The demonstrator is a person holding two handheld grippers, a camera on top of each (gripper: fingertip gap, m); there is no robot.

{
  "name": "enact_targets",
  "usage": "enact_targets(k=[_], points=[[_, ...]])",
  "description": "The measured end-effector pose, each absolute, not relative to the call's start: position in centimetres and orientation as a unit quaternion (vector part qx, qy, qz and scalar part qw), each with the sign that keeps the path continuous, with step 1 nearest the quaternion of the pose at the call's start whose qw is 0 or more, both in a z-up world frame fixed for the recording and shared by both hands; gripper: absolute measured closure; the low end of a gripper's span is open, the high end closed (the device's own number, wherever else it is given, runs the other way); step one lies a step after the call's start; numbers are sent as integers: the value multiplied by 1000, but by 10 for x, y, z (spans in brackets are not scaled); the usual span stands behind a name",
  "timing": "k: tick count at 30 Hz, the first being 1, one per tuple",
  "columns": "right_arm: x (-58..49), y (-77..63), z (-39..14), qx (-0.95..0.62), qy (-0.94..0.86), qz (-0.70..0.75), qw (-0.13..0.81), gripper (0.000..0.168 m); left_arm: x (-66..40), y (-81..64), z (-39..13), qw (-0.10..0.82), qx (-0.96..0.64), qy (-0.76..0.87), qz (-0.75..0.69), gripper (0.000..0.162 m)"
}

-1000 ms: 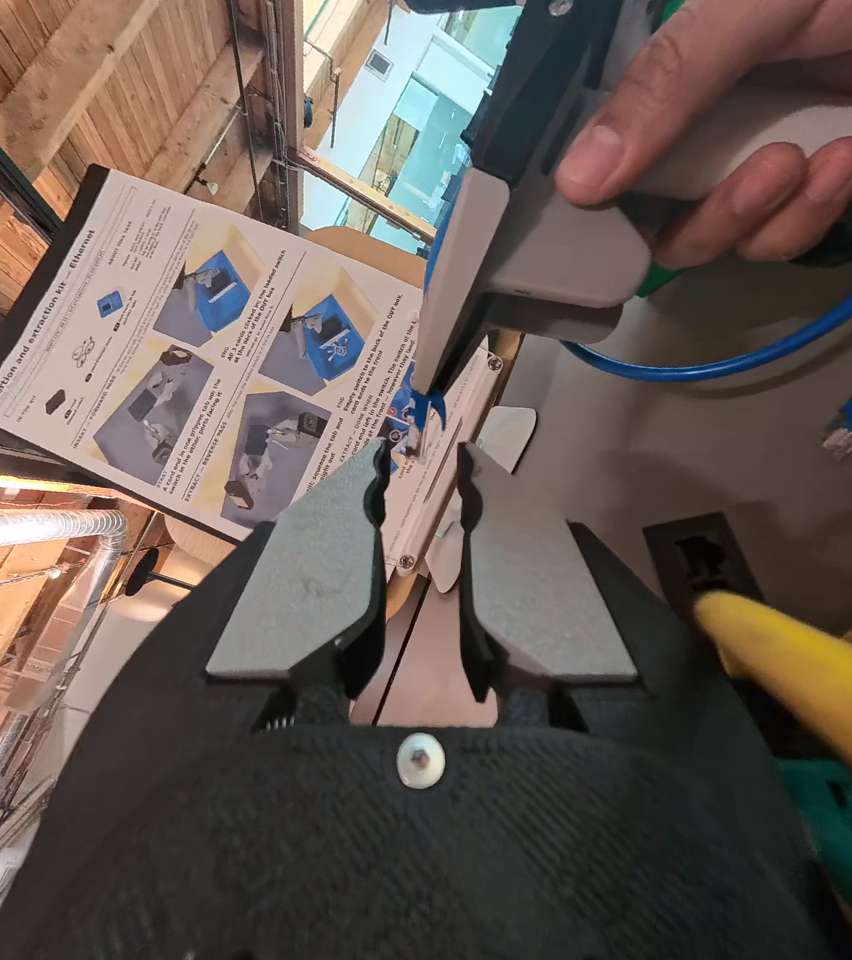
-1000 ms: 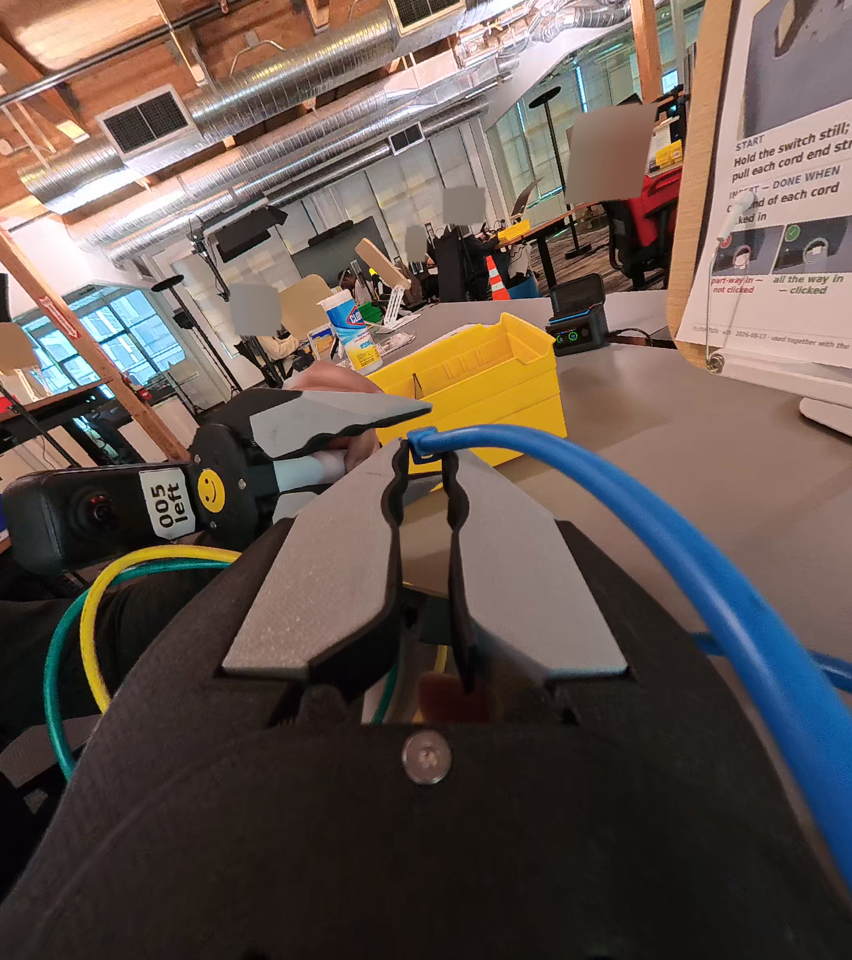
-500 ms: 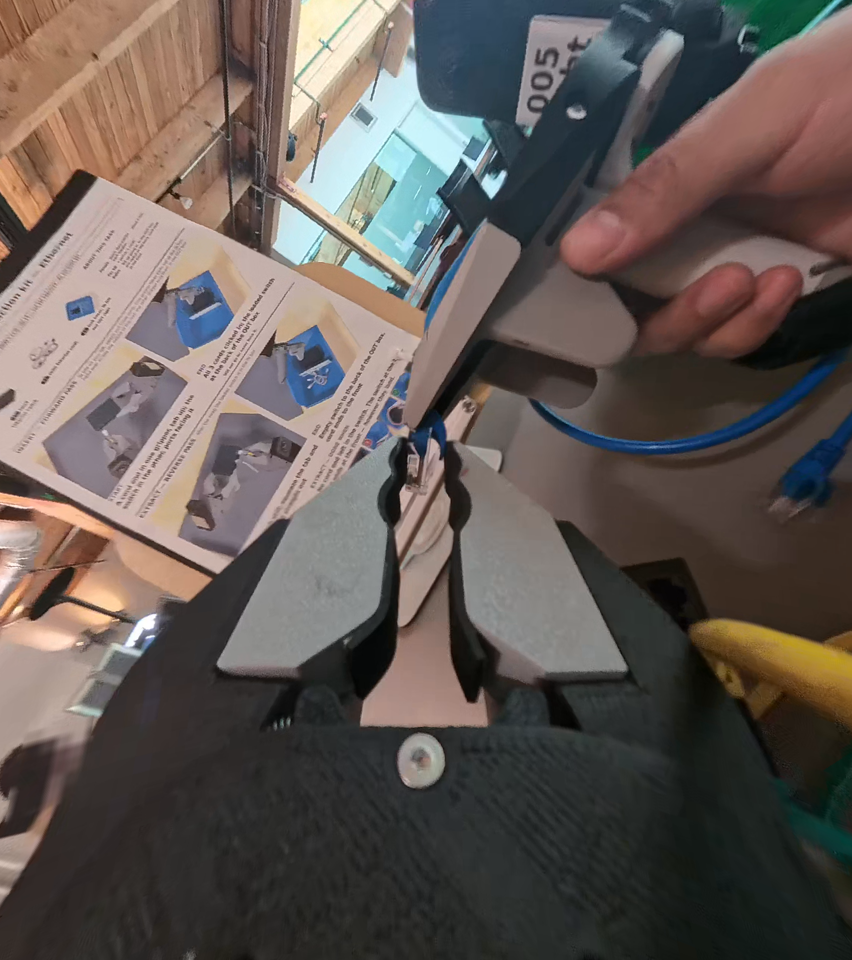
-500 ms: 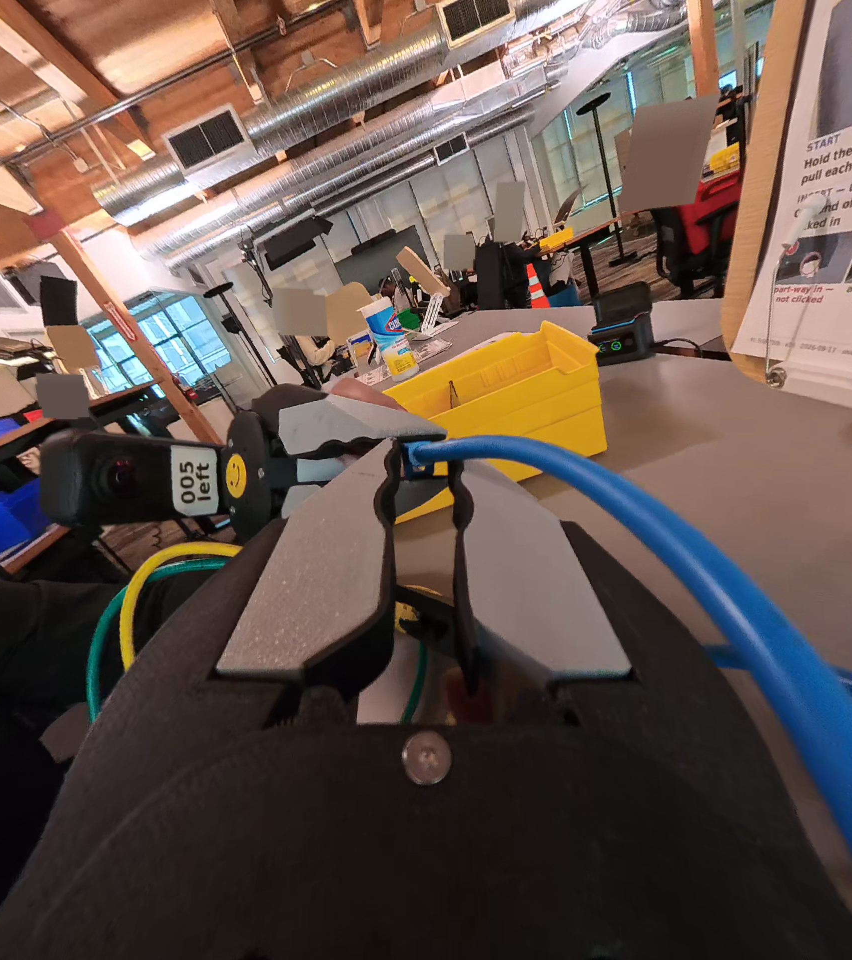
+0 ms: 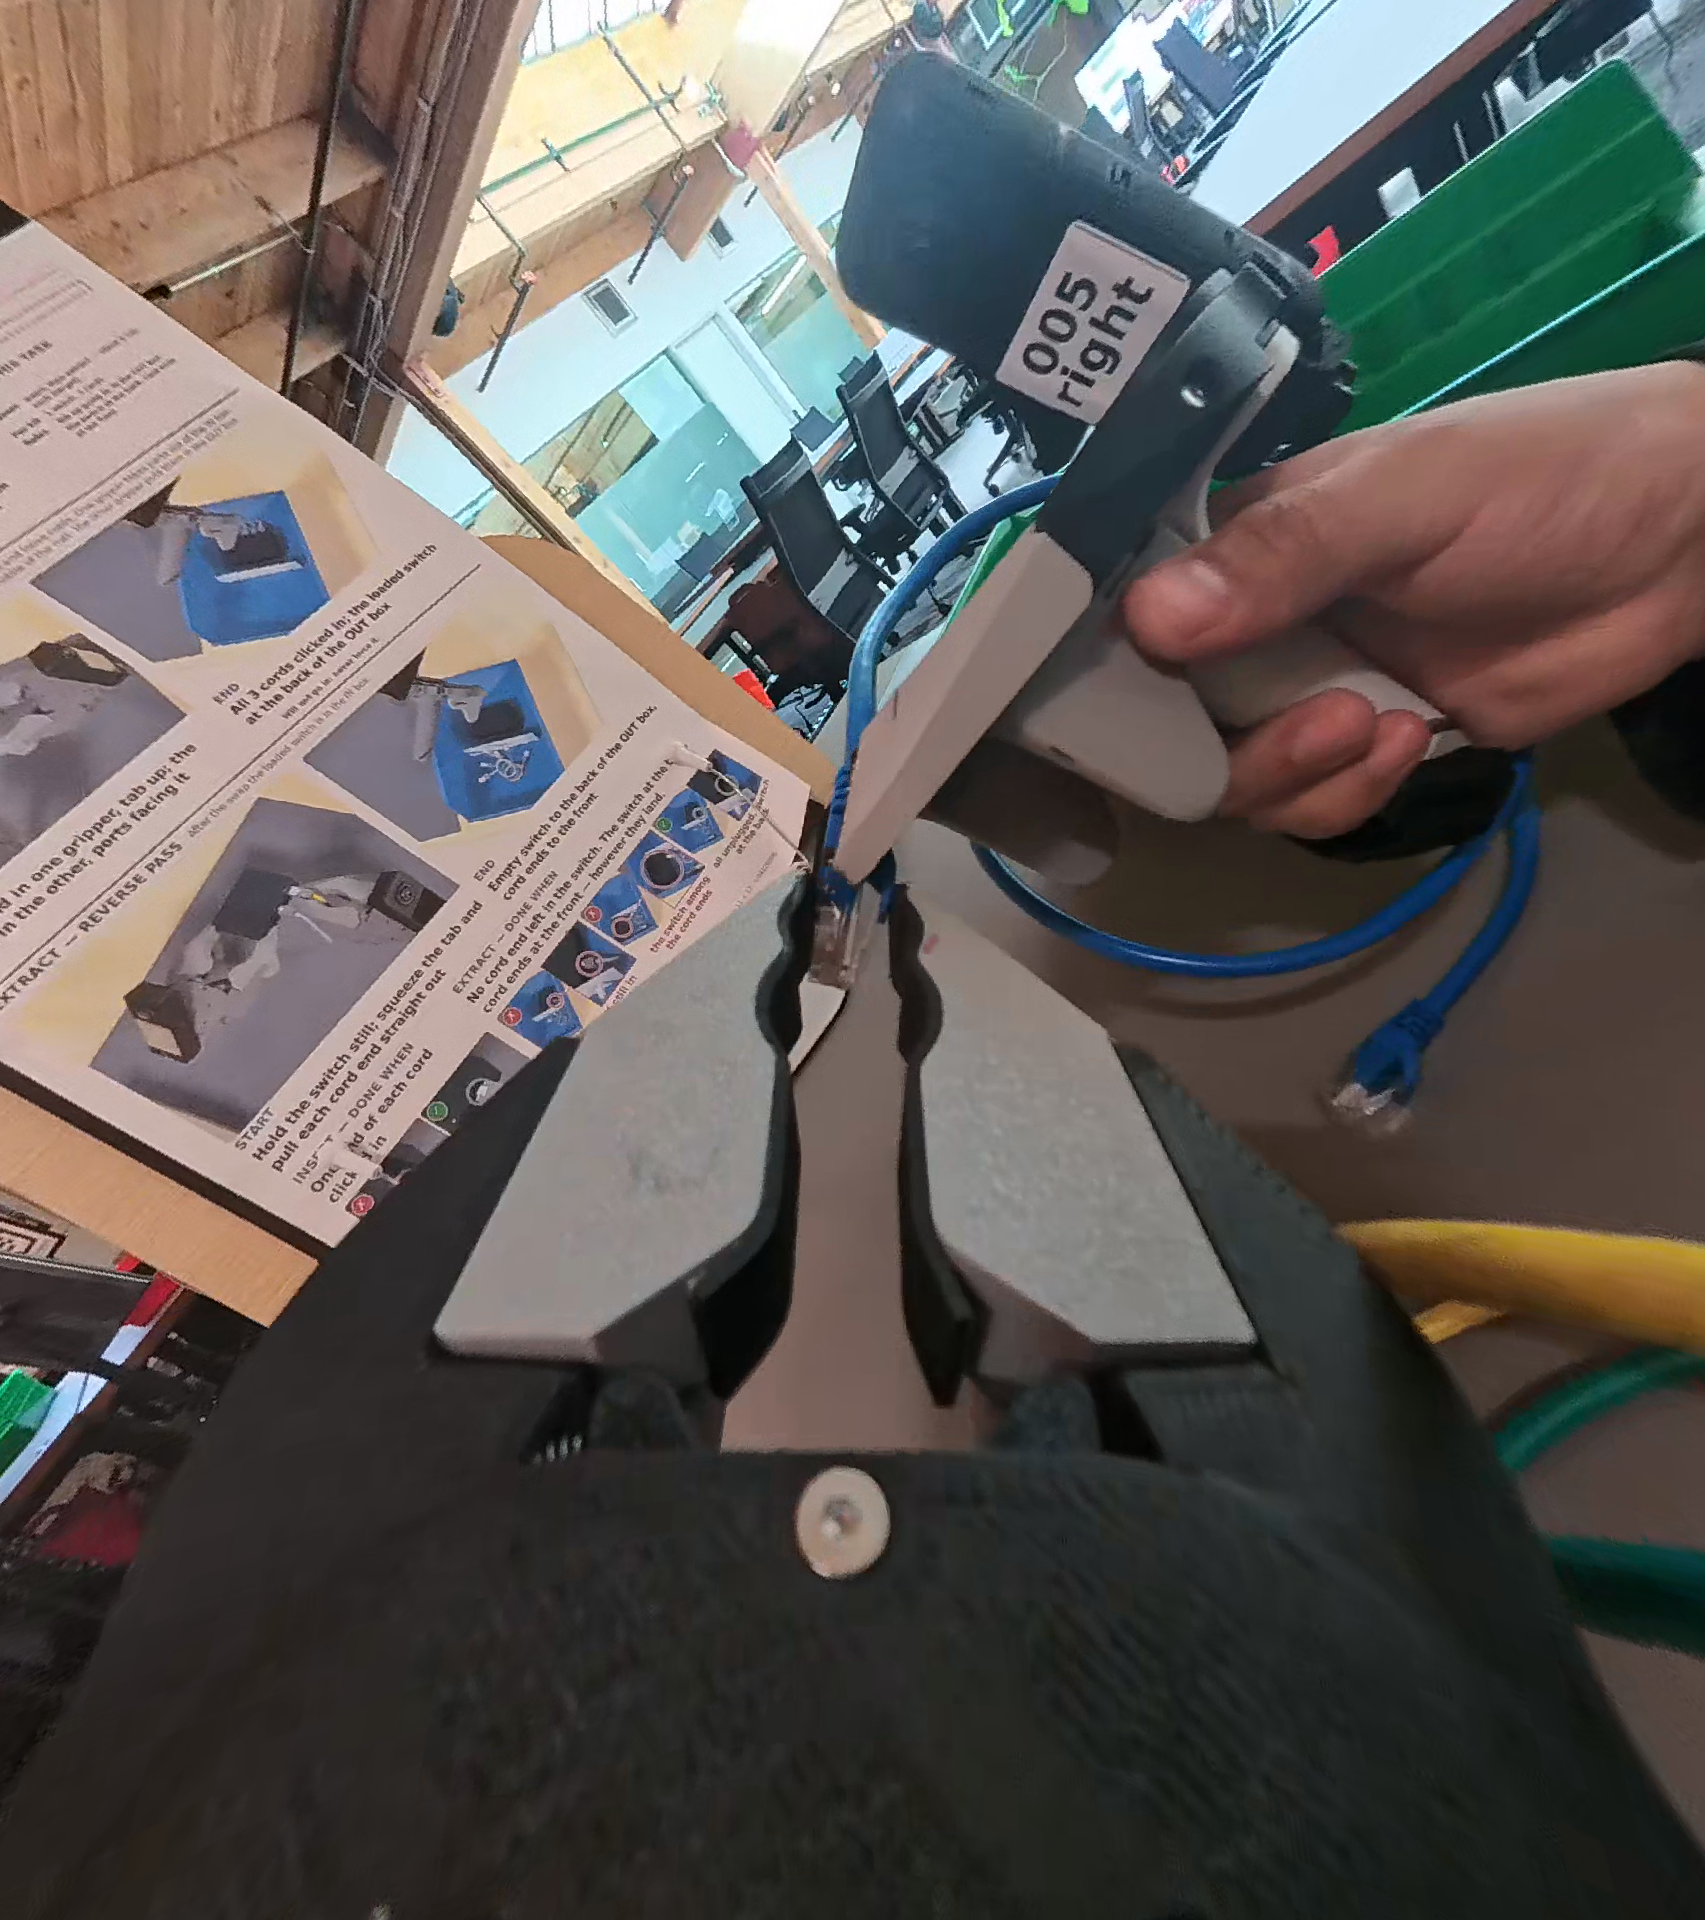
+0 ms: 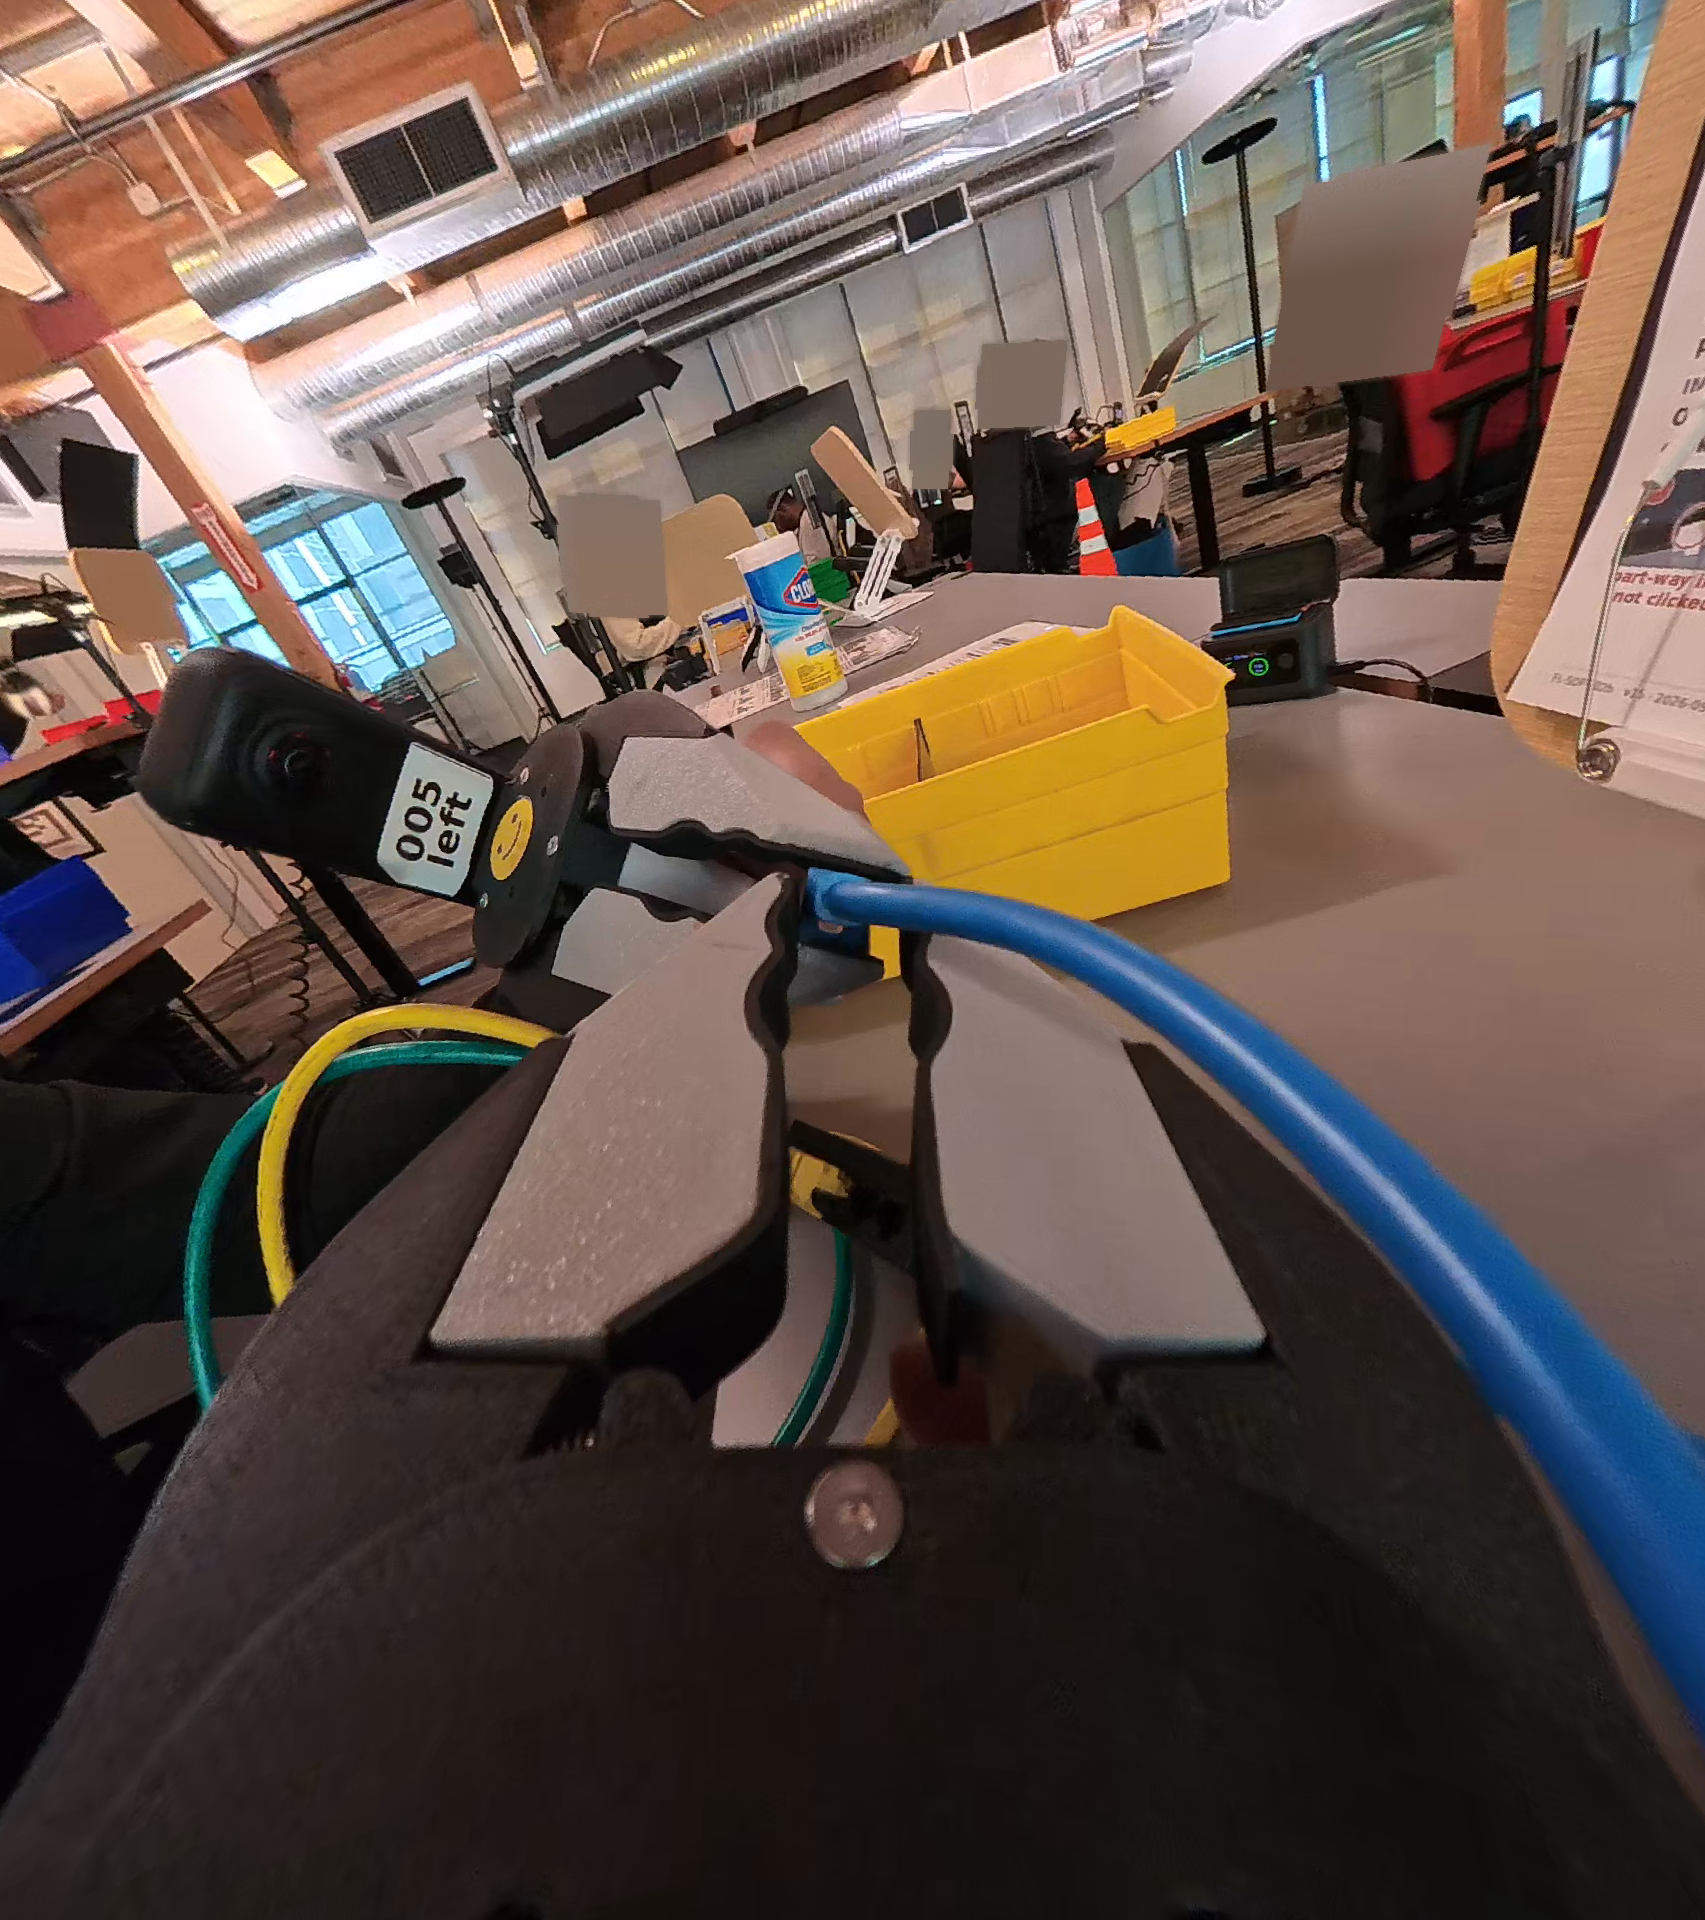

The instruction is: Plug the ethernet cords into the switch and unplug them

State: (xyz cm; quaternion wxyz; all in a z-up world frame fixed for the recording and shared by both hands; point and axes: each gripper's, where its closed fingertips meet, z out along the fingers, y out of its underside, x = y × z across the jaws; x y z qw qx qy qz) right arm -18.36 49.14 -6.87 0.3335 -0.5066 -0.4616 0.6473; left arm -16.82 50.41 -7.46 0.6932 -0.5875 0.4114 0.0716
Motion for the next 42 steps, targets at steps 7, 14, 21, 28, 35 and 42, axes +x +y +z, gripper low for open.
enact_targets(k=[7,14,21,28,35,42], points=[[-184,496,-77,-523,-470,625,340,158,-170,510,-83,680,-597,414,102,149],[-186,503,-84,-550,-439,638,312,160,-174,516,-90,662,-632,393,89,148],[-169,538,-76,-571,-401,601,391,160,-257,500,-52,690,-687,228,10,150],[-170,539,-78,-574,-401,603,383,160,-254,447,-122,556,-783,278,30,108],[-168,536,-73,-566,-410,595,397,160,-234,421,-189,462,-822,326,70,103],[-176,517,-80,-556,-455,587,372,160,-212,463,-193,497,-776,365,137,110]])
